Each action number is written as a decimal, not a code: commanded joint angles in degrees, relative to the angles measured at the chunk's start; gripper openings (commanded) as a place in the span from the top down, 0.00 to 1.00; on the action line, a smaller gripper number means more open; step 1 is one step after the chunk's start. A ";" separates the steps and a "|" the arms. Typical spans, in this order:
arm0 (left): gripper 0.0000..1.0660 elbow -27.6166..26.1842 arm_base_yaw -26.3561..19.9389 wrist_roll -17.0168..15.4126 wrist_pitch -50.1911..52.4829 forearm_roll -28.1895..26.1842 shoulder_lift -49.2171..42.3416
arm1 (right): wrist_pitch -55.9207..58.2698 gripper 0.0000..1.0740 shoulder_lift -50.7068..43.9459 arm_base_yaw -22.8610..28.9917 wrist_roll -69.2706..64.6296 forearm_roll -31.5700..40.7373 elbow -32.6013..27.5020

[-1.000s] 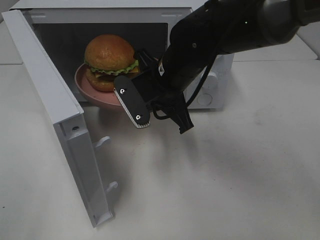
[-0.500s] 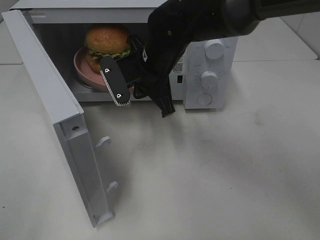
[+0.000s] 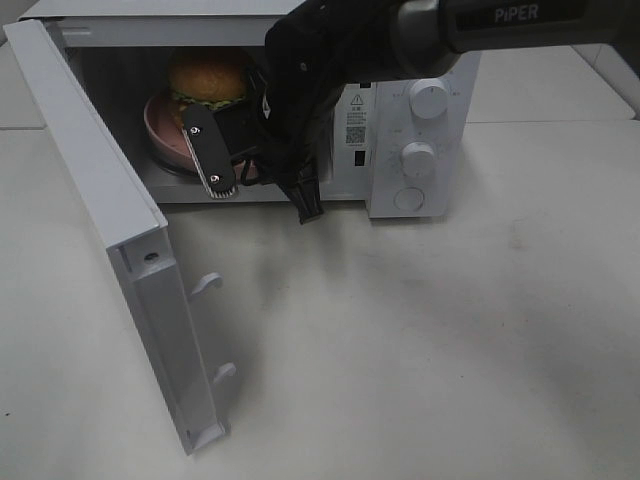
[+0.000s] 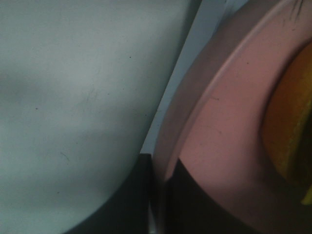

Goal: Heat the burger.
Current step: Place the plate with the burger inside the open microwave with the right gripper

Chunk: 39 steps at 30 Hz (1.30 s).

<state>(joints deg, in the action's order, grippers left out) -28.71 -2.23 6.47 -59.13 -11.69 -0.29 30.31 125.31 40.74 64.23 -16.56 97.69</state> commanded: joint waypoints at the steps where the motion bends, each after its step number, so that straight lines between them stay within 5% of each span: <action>1: 0.08 0.23 0.11 -0.29 0.46 -0.11 -1.32 | -2.75 0.99 1.09 -0.34 -0.63 -1.20 3.44; 15: 0.08 0.23 0.11 -0.29 0.46 -0.11 -1.32 | -0.29 0.90 7.22 -2.35 -0.40 -1.20 11.52; 23: 0.08 0.23 0.11 -0.29 0.46 -0.11 -1.32 | -0.40 0.70 8.08 -2.35 -0.40 0.17 11.63; 25: 0.08 0.23 0.11 -0.29 0.46 -0.11 -1.32 | -0.40 0.52 8.08 -2.35 0.06 1.72 11.63; 28: 0.08 0.23 0.11 -0.29 0.46 -0.11 -1.32 | -0.63 0.45 8.08 -1.78 0.29 1.78 11.63; 39: 0.08 0.23 0.11 -0.29 0.46 -0.11 -1.32 | -1.32 0.40 6.02 -1.20 -0.52 2.35 9.97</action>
<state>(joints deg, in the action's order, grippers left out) -28.71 -2.23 6.47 -59.13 -11.69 -0.29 29.16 132.24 39.42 64.23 -14.55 107.83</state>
